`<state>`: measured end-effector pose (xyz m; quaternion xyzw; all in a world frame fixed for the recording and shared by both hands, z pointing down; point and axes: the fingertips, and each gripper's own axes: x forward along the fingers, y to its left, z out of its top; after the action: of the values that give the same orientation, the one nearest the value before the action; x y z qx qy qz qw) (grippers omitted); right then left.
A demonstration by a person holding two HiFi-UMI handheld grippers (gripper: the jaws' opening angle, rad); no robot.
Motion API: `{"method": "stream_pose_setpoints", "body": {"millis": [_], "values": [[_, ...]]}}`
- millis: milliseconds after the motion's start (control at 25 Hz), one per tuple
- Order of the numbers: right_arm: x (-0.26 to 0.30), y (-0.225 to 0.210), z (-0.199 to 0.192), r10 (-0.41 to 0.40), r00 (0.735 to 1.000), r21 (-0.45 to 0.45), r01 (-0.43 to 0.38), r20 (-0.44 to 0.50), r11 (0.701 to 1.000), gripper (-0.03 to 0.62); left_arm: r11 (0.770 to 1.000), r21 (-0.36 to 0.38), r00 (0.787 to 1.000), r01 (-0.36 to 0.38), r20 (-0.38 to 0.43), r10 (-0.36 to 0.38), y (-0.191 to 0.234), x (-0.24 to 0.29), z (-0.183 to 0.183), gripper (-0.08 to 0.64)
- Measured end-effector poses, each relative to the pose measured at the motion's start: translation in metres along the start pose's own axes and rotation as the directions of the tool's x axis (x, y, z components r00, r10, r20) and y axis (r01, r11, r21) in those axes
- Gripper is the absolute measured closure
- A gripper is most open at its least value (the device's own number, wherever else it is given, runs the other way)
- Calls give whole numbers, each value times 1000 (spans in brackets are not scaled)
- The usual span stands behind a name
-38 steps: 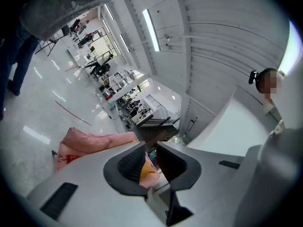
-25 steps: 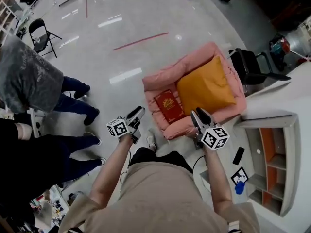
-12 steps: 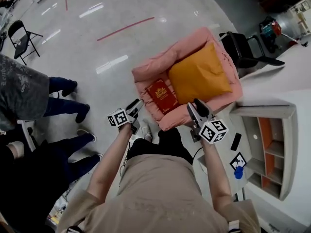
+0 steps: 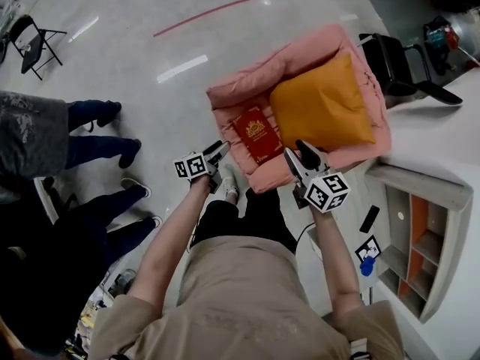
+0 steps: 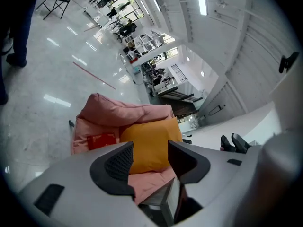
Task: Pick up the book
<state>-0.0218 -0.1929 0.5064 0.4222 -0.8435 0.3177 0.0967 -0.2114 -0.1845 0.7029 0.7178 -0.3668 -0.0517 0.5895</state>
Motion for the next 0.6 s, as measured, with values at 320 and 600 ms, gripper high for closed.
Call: {"method": "stream_pose_setpoints", "body": {"millis": [320,600], "values": [[67,-64,-41,73,987,-20,-77,-141,997,426,995,1,990,-103,-102,103,69,73,-33,329],[132,-112,-85,152,960,-54,-169,-236,984,426,979,52,956,-198,-210,205,150,138,-66,304]]}}
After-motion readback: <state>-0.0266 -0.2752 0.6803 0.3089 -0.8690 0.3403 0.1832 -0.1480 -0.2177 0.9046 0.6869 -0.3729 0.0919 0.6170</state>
